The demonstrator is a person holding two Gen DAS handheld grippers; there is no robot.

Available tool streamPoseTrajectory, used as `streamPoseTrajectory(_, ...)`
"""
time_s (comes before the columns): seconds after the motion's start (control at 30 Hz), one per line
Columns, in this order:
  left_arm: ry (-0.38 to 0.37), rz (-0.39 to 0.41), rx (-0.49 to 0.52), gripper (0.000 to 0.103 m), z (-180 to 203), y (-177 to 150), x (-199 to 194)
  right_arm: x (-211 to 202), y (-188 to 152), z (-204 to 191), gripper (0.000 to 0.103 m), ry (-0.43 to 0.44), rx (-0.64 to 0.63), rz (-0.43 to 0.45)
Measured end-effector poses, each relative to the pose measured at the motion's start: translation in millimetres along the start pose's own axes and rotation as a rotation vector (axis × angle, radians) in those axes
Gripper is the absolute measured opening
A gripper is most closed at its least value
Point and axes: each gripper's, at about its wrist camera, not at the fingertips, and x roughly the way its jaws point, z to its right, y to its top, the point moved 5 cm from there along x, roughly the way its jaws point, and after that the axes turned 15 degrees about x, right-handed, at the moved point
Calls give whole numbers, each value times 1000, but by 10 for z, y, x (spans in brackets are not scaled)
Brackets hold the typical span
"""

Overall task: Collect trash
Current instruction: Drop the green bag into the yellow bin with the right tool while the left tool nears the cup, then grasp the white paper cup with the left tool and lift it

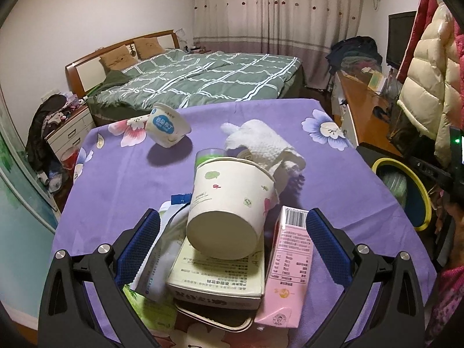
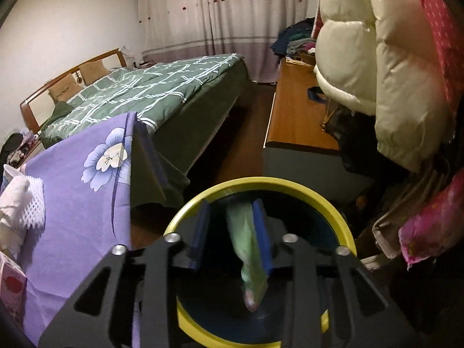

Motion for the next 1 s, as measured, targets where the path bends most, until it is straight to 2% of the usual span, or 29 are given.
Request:
streamPoseTrajectory(0.47,4,-41,-7,99,-92,-80,257,-123,-64,-289,38,54,-34,7)
streamPoseTrajectory(0.77,-12,-75,-10,77,-92,-73,439,-123,-110,-357,38,66,-35,4)
streamPoseTrajectory(0.83,-22,-83,-20,67,-91,-86,466,-138,-111,-345,38,68,-29,9)
streamPoseTrajectory(1.0,-25,-52,-11,63,-70,-61,424,-183,-119,-290,38,68,-21,14)
